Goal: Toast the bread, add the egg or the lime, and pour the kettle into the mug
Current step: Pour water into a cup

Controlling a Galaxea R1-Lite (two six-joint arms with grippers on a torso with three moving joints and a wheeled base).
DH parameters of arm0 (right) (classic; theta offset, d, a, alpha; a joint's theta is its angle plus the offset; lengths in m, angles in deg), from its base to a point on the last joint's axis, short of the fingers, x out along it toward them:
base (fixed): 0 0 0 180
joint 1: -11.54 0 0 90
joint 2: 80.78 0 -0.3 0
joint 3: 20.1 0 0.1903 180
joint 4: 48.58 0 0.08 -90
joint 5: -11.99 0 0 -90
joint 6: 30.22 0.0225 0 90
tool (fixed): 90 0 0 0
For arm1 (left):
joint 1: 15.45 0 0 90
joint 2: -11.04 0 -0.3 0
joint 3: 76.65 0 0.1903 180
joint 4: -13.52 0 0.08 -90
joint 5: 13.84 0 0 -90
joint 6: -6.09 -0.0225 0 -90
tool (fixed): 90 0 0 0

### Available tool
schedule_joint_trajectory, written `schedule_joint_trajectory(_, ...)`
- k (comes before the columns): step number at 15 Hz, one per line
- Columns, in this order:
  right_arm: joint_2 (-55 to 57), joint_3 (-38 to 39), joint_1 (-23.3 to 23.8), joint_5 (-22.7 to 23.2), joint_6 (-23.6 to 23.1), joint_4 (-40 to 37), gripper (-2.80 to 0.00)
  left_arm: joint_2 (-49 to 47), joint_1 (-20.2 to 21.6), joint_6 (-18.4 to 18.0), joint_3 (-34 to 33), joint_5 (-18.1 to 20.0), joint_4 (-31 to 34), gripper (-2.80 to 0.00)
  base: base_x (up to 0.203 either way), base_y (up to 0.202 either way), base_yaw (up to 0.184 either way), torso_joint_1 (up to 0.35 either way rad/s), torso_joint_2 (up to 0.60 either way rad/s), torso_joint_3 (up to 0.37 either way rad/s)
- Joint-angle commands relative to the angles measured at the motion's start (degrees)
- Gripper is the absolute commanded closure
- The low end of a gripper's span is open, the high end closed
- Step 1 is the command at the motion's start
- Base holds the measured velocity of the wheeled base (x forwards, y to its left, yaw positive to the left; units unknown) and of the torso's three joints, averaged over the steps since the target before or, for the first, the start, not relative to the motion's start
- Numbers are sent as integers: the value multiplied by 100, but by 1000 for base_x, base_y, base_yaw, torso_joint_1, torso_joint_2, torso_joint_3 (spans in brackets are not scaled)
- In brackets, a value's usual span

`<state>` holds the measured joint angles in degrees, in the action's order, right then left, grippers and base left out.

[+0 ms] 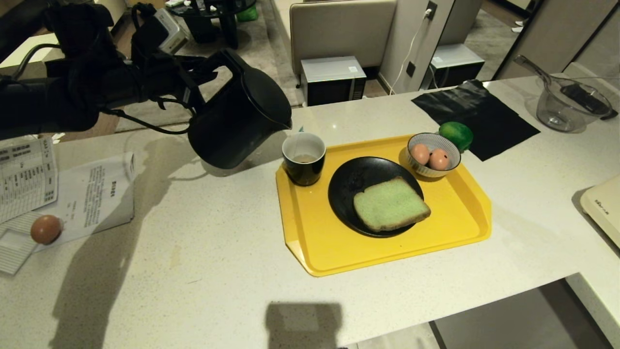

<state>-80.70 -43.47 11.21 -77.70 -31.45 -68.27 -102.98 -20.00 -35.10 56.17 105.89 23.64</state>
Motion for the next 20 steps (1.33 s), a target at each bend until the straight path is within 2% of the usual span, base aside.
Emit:
schedule_joint_trajectory(1, 2, 142, -2, 4, -1, 2, 0, 126, -2, -290, 67, 24, 205, 0, 0, 0, 0, 0, 0, 0)
schedule_joint_trajectory(3, 3, 141, -2, 4, 0, 2, 0, 152, -73, -513, 156, 24, 446, 0, 0, 0, 0, 0, 0, 0)
schedule_joint_trajectory(8, 1, 149, -2, 4, 0, 2, 0, 170, -204, -585, 156, 15, 455, 0, 0, 0, 0, 0, 0, 0)
schedule_joint_trajectory(15, 1, 149, -2, 4, 0, 2, 0, 354, -204, -1445, 163, -21, 1076, 0, 0, 0, 0, 0, 0, 0)
schedule_joint_trajectory(20, 1, 148, -2, 4, 0, 2, 0, 415, -204, -1612, 173, -341, 1079, 0, 0, 0, 0, 0, 0, 0)
